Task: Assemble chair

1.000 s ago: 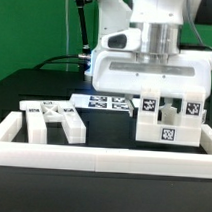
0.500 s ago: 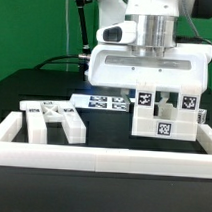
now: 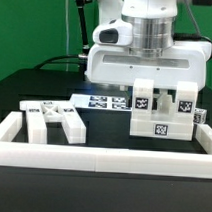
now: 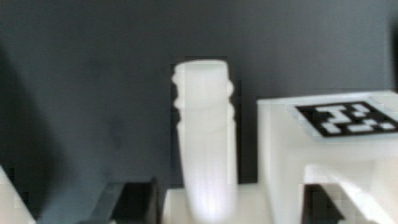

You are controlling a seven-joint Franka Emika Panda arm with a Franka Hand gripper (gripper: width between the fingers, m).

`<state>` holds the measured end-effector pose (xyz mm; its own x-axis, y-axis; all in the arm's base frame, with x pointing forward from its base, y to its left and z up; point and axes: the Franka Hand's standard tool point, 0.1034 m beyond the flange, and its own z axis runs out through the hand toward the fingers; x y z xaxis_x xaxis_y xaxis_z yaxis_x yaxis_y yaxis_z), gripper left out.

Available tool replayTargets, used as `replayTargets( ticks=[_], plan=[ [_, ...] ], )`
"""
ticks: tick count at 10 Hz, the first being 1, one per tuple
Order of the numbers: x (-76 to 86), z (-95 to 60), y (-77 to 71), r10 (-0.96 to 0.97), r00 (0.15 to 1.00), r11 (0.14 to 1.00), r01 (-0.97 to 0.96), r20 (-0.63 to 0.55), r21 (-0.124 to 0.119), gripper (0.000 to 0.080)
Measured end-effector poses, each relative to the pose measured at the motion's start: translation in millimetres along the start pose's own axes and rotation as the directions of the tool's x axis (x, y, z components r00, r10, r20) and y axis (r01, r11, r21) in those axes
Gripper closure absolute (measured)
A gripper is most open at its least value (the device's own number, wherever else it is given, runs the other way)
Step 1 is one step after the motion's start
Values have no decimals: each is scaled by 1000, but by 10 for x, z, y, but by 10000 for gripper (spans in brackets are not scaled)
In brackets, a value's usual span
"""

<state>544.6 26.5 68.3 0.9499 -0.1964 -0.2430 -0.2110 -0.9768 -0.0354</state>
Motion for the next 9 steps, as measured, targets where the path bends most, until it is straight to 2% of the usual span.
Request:
replayTargets(
  ticks=[5,6,9],
  plan=[
    [-55,36,97,24,950,1000,-24,313,-3,466],
    [-31,30,107,31,953,1000,-31,301,-4,466],
    [-116,-80,91,55,942,998,-54,332,-12,466]
  ],
)
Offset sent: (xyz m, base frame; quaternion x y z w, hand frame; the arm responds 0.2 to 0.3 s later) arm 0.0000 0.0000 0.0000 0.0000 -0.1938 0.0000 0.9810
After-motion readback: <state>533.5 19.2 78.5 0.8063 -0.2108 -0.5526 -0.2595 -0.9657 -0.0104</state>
